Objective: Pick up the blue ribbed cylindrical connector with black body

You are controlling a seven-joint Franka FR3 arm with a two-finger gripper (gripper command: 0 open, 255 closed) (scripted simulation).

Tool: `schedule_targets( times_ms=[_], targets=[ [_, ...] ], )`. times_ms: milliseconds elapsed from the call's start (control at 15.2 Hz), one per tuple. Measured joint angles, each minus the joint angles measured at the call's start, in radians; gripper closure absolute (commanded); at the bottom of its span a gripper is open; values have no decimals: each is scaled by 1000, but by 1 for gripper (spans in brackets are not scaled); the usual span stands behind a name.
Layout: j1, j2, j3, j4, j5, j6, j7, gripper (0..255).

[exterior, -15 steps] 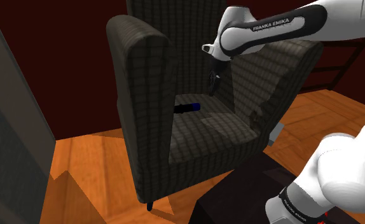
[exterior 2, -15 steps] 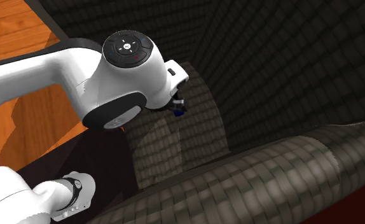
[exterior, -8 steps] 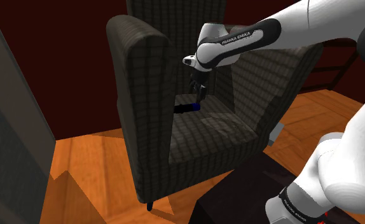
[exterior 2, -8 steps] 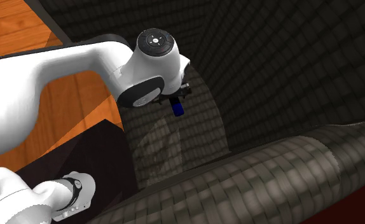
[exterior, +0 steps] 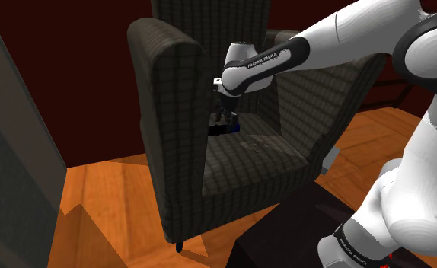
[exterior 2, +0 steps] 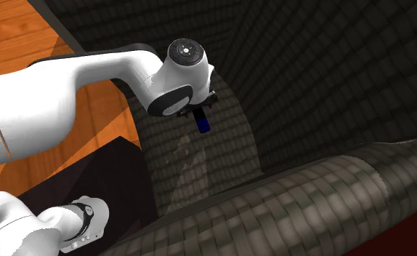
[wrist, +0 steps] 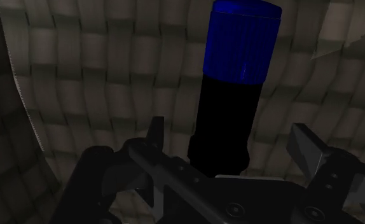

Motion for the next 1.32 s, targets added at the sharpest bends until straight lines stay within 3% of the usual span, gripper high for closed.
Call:
schedule_targets(
  times_ms=[198, 264, 924, 1320],
  targets=[
    [-2, 25, 2, -13, 9, 36, -8, 0],
    [-2, 28, 3, -14, 10, 40, -9, 255],
    [-2, 30, 3, -15, 12, 45, -10, 255],
    [0, -7, -1, 8, -3, -15, 0, 255]
  ],
)
